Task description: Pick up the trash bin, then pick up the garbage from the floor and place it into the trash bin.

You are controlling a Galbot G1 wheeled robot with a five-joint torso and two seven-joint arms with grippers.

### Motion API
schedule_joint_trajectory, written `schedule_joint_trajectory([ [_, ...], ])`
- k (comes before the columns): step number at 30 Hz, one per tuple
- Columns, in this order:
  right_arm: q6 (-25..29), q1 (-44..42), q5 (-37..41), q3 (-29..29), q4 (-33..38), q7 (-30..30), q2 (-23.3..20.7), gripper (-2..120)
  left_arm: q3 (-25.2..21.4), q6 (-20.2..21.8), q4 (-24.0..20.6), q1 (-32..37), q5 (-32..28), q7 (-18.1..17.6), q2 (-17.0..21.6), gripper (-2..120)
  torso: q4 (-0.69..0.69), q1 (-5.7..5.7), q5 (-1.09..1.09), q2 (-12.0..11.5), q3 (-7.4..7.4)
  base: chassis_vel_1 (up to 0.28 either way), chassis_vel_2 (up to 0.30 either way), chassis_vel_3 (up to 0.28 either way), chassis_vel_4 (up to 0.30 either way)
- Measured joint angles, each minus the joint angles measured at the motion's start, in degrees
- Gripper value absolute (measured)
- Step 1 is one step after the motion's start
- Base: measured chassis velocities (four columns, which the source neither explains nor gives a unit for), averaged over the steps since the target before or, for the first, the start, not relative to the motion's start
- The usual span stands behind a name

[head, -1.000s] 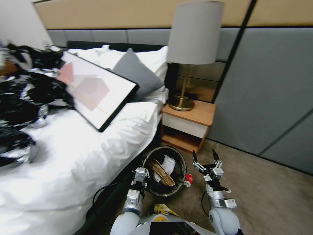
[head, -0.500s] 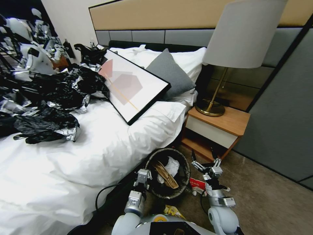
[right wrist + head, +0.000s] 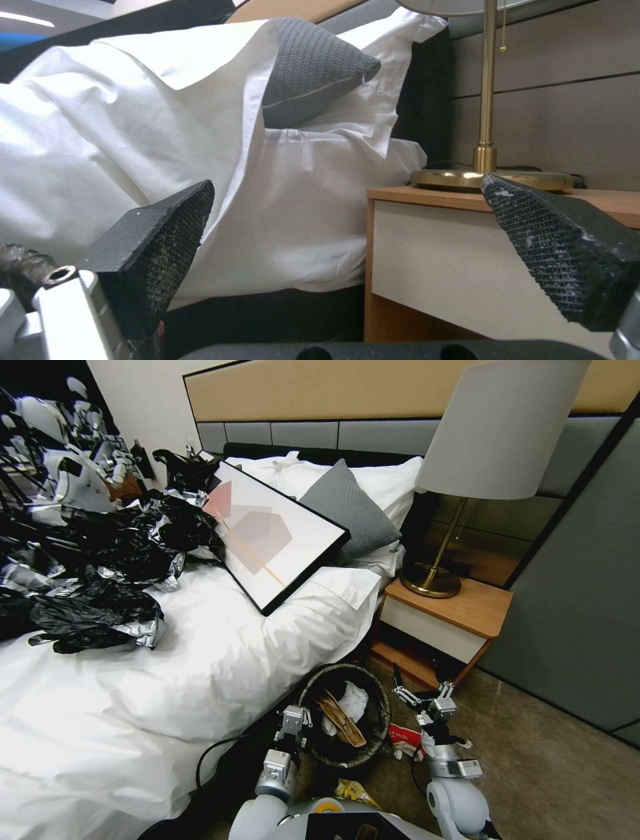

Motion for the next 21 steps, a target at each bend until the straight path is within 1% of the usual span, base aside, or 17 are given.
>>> schedule_joint_trajectory([
  [3,-0.71,0.34,-0.43,0.81,-0.99,0.43,-0.49,100,0.02,0.01,0.00,0.00,0.03,0.00,0.00,1,0.00,0.00,0.00,0.00,0.00,0.000,0.000,0.000,0.000],
  [5,-2.49,1.00,-1.15,2.38,-3.49,1.70,-1.63,100,0.02,0.01,0.00,0.01,0.07,0.00,0.00,1,0.00,0.00,0.00,0.00,0.00,0.000,0.000,0.000,0.000],
  [6,-2.49,1.00,-1.15,2.38,-3.49,1.70,-1.63,100,0.02,0.01,0.00,0.01,0.07,0.00,0.00,1,0.00,0.00,0.00,0.00,0.00,0.000,0.000,0.000,0.000],
  [8,-4.45,1.65,-2.39,3.60,-6.99,3.52,-3.37,100,0.02,0.01,-0.01,0.01,0.09,0.00,0.00,1,0.01,0.00,0.01,0.00,0.00,0.000,0.000,0.000,0.000],
  [9,-4.45,1.65,-2.39,3.60,-6.99,3.52,-3.37,100,0.02,0.01,-0.01,0.01,0.09,0.00,0.00,1,0.01,0.00,0.01,0.00,0.00,0.000,0.000,0.000,0.000],
  [11,-6.43,1.56,-2.79,3.93,-10.01,3.81,-5.13,100,0.02,0.01,-0.02,-0.02,0.09,0.00,0.01,1,0.00,0.00,0.02,0.00,0.00,0.000,0.000,0.000,0.000],
  [13,-7.28,1.51,-2.91,3.93,-11.32,3.69,-5.88,100,0.04,0.01,-0.01,-0.03,0.09,0.00,0.02,1,0.00,0.00,0.01,0.00,0.00,0.000,0.000,0.000,0.000],
  [16,-9.36,1.47,-3.59,3.70,-16.19,1.82,-8.43,100,0.25,0.01,0.00,-0.15,0.10,0.00,0.13,1,0.00,0.00,0.02,0.00,0.00,0.000,0.000,0.000,0.000],
  [17,-9.36,1.47,-3.59,3.70,-16.19,1.82,-8.43,100,0.25,0.01,0.00,-0.15,0.10,0.00,0.13,1,0.00,0.00,0.02,0.00,0.00,0.000,0.000,0.000,0.000],
  [19,-10.76,1.16,-4.10,3.09,-19.03,-0.07,-10.24,100,0.38,0.00,0.01,-0.22,0.10,0.00,0.23,1,0.01,0.00,0.01,0.00,0.00,0.000,0.000,0.000,0.000],
  [21,-11.20,1.05,-4.29,2.89,-19.86,-0.73,-10.87,100,0.42,0.00,0.01,-0.26,0.10,0.00,0.26,1,0.00,0.00,0.02,0.00,0.00,0.000,0.000,0.000,0.000],
])
